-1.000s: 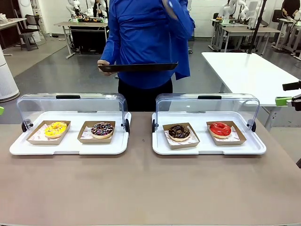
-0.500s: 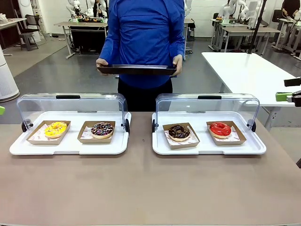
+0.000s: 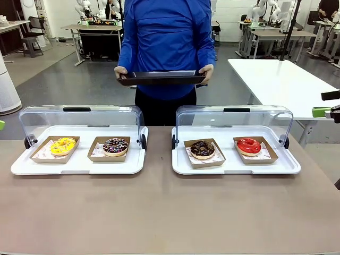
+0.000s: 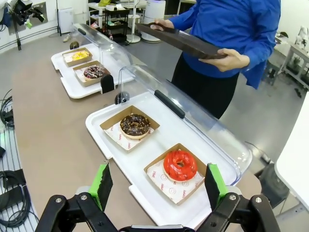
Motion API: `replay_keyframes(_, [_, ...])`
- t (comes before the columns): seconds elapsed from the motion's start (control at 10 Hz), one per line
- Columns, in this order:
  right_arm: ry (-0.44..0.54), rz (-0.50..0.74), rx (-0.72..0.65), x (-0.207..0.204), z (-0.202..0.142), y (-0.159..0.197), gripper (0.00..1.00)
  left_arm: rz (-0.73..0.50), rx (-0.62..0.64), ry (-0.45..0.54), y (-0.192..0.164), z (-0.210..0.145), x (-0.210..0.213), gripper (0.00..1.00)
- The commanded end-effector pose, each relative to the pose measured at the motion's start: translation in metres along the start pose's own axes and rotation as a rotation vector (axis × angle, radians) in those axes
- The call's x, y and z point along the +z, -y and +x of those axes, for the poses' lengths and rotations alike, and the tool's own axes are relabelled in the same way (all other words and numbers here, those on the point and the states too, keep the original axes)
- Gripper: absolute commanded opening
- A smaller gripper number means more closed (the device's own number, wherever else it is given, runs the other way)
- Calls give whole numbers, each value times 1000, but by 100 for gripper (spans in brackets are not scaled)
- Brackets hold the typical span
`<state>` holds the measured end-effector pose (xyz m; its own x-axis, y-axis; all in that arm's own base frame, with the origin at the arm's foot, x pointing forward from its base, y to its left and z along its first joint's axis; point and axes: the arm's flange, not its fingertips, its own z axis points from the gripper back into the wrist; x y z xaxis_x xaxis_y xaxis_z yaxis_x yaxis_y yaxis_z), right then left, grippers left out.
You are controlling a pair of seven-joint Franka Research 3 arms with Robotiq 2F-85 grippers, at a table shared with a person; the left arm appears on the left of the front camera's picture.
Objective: Provide the desired donut to the person.
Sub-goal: Pick up and lift the Paper togo box containing the Donut pointed at by the person.
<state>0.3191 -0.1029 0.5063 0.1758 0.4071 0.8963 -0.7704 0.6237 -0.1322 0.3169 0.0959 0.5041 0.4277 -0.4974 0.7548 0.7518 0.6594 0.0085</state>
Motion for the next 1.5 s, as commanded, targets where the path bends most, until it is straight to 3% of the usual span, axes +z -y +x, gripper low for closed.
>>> replay_keyframes(0.0, [15, 3, 13, -2, 0, 3, 100, -3, 14, 12, 0, 0, 1, 100])
replay_keyframes(1.4, [15, 3, 13, -2, 0, 3, 100, -3, 14, 12, 0, 0, 1, 100])
